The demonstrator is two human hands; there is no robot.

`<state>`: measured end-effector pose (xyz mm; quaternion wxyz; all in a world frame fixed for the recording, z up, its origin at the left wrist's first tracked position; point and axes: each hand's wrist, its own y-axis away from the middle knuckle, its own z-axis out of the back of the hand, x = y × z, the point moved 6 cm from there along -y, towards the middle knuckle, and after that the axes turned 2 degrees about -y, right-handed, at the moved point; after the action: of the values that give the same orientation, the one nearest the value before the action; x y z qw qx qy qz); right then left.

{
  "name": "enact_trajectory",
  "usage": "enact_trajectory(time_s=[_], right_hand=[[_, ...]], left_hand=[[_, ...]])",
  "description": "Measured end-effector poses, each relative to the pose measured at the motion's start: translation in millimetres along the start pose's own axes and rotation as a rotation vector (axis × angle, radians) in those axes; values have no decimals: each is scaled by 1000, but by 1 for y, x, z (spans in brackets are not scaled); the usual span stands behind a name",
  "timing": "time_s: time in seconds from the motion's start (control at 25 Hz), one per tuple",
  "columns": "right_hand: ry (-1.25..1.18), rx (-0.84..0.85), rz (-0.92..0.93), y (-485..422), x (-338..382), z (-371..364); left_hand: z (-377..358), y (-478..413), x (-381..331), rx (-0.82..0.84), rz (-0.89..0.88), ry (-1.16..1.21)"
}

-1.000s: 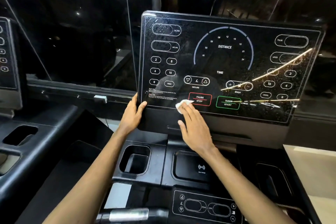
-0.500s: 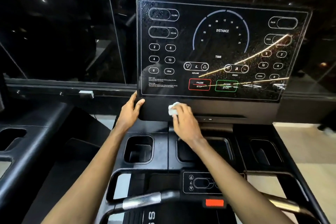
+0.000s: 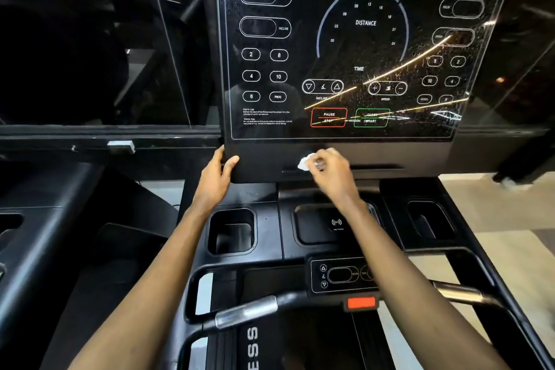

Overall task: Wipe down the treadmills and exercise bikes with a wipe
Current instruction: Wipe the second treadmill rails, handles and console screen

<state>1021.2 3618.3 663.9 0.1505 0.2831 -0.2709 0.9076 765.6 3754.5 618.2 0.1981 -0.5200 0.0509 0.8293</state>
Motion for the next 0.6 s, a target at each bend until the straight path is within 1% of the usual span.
enact_trajectory(time_s=[0.16,0.24,0.32,0.4,0.52,0.6], right_hand=[[26,-132,-85,7,-30,32],[21,-117,-80,7,-25,25],[-9,-65,-65,8,-12,14],[-58,-82,-51,16,-1,12],[-181,-257,-71,48,-4,16],[-215,-356,-179,72,-21,11]], left_hand=[[-3,1,5,9,1,15],[-4,2,8,5,10,17],[-5,2,10,-4,25,8],[-6,2,12,-1,29,3],[-5,3,12,12,20,10],[-4,3,12,13,26,11]])
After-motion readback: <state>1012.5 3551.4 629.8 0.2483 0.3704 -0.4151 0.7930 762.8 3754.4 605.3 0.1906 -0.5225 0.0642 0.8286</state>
